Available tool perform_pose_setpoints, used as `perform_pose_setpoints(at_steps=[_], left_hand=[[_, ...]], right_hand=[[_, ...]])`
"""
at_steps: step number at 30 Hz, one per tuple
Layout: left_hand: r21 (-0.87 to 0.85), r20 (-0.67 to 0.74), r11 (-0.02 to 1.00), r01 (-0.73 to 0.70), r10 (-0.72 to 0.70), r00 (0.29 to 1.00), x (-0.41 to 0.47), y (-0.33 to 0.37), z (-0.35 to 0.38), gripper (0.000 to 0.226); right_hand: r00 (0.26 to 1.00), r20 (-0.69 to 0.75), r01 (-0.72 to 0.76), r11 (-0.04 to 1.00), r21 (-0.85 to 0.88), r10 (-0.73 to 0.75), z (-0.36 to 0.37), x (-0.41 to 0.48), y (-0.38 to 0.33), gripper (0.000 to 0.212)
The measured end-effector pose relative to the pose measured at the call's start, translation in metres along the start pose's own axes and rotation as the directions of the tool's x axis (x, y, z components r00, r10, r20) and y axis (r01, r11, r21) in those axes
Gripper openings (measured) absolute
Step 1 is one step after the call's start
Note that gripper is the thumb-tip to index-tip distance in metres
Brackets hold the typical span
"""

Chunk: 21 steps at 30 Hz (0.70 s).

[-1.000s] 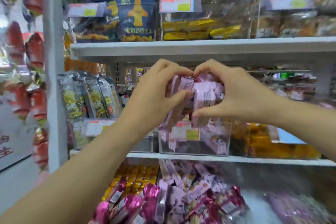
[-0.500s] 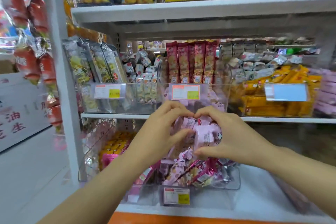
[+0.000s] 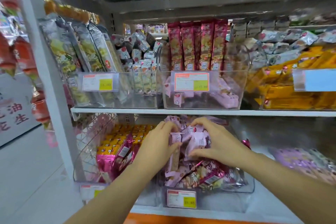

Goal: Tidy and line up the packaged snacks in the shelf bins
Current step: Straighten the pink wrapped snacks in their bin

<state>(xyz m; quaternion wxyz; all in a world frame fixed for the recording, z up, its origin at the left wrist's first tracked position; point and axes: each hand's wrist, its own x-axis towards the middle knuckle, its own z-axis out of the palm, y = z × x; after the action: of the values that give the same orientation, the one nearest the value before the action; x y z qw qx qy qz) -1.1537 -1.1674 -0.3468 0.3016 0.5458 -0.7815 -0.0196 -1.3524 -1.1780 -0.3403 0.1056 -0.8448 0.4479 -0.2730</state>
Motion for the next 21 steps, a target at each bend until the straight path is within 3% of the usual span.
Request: perform_pose_setpoints(at_steps=[5,11,14,21], left_hand=[[0.052,0.066,0.988,0.146,-0.149,0.987,0.018,-0.006,0.008,0.031],[0.431,0.287,0.893,0.128,-0.270,0.919,0.022,-0.014,0.018,0.045],[0.464,0.285,0.878,0.113,-0.269,0.920,0.023,-0.015,0.019,0.049],[0.412,0.267,0.911,0.025,-0.146,0.953,0.028,-0.012,0.019,0.071]], right_hand=[[0.987,0.151,-0.034,0.996,-0.078,0.045,0.009,0.019,0.012,0.075],[0.986,0.135,-0.044,0.943,-0.331,0.093,0.006,0.024,0.012,0.084],[0.988,0.126,-0.033,0.917,-0.397,0.089,0.005,0.022,0.015,0.088],[0.971,0.237,0.094,0.941,-0.326,-0.015,0.006,0.021,0.024,0.090]])
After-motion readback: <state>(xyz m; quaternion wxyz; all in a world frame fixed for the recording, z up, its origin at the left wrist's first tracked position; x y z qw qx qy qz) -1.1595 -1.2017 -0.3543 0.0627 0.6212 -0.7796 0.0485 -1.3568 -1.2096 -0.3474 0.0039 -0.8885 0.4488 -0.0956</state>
